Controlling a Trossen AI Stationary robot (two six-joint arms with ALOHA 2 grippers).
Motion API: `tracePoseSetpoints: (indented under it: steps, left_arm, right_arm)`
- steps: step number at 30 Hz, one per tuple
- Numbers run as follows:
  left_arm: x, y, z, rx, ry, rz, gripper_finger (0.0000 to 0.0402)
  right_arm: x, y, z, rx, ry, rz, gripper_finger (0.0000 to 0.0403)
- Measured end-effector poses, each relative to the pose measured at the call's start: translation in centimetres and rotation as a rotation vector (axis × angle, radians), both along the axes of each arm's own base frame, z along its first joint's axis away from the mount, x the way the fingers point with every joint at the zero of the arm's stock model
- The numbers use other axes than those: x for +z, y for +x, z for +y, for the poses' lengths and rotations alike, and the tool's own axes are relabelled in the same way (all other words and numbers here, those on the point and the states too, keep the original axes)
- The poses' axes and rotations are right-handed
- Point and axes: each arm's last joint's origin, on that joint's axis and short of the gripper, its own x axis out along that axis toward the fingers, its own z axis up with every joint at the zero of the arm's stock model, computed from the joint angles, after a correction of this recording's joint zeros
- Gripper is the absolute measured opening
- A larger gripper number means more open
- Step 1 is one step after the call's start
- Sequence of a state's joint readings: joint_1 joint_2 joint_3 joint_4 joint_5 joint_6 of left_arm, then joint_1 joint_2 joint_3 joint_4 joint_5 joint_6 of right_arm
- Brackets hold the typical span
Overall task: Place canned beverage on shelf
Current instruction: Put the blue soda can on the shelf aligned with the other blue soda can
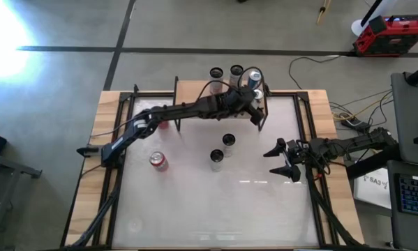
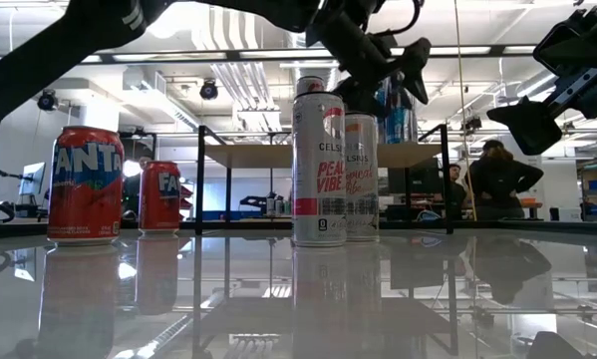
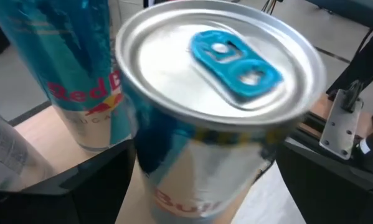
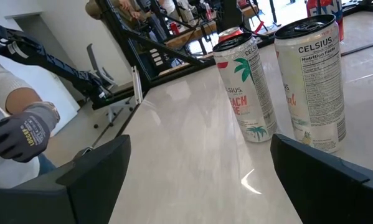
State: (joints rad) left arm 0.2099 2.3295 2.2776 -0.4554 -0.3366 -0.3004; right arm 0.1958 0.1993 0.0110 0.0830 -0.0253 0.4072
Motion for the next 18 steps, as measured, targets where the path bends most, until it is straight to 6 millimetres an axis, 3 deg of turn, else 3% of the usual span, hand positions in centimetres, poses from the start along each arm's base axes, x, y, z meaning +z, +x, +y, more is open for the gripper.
tracePoseSetpoints:
  steps: [18]
  left_arm:
    - [0.4, -0.1, 1.6, -0.027, 0.052, -0.017, 0.0396]
  right_arm:
    - [0.0, 0.0, 0.0, 0.000, 0.000, 0.000, 0.0370]
